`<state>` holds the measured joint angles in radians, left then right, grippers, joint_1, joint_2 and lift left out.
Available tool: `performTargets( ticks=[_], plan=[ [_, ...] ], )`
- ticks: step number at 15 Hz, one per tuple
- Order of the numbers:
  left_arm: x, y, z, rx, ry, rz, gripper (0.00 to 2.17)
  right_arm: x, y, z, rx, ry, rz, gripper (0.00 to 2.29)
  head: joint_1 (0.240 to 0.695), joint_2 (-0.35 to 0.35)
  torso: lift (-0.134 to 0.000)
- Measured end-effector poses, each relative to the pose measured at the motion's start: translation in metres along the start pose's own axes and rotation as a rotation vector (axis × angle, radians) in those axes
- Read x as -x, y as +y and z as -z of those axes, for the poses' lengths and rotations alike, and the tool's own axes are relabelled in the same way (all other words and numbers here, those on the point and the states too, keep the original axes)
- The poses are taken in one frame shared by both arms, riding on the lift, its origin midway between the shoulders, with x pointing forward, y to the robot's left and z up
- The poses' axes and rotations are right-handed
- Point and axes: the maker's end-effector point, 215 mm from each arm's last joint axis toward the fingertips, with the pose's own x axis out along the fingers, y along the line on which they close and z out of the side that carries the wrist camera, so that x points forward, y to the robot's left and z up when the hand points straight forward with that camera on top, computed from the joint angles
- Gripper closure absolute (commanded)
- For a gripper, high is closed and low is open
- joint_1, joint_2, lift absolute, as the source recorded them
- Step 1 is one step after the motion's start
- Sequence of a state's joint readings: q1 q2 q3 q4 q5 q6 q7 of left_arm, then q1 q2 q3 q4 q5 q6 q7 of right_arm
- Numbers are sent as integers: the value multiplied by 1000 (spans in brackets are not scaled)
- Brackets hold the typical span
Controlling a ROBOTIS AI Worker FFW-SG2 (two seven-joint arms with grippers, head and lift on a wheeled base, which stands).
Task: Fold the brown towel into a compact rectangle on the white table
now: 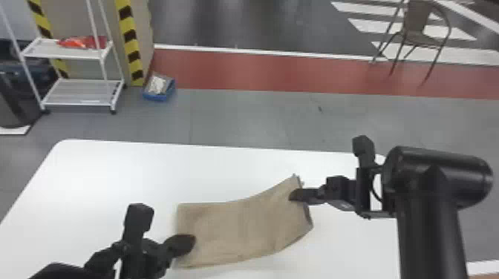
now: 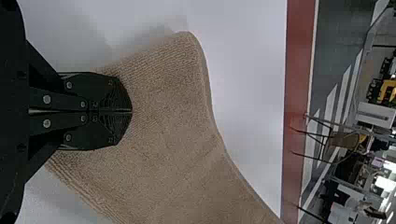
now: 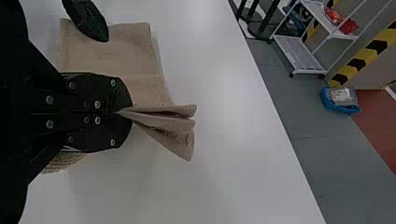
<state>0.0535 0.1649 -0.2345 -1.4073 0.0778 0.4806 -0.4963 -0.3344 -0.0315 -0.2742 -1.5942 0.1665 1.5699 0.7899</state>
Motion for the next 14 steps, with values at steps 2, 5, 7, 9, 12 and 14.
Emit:
performTargets(
  ticks=[2,5,7,9,12,14],
  plan=[
    [-3,-7,2,-7,8,7,1798,1,15,-8,33,-12,-14,1295,695,-152,0],
    [-5,-11,0,-8,6,13,1798,-4,46,-9,97,-16,-43,1295,695,-127,0],
    [-8,-14,-2,-9,4,18,1801,-9,58,-5,122,-5,-54,1295,695,-115,0],
    [-9,-17,-4,-8,0,26,1801,-16,69,2,144,16,-67,1295,695,-101,0],
    [-9,-18,-7,-5,-6,30,1801,-32,76,19,165,72,-66,1295,695,-84,0],
    [-9,-18,-9,-5,-12,30,1801,-45,76,32,179,119,-44,1295,695,-70,0]
  ],
)
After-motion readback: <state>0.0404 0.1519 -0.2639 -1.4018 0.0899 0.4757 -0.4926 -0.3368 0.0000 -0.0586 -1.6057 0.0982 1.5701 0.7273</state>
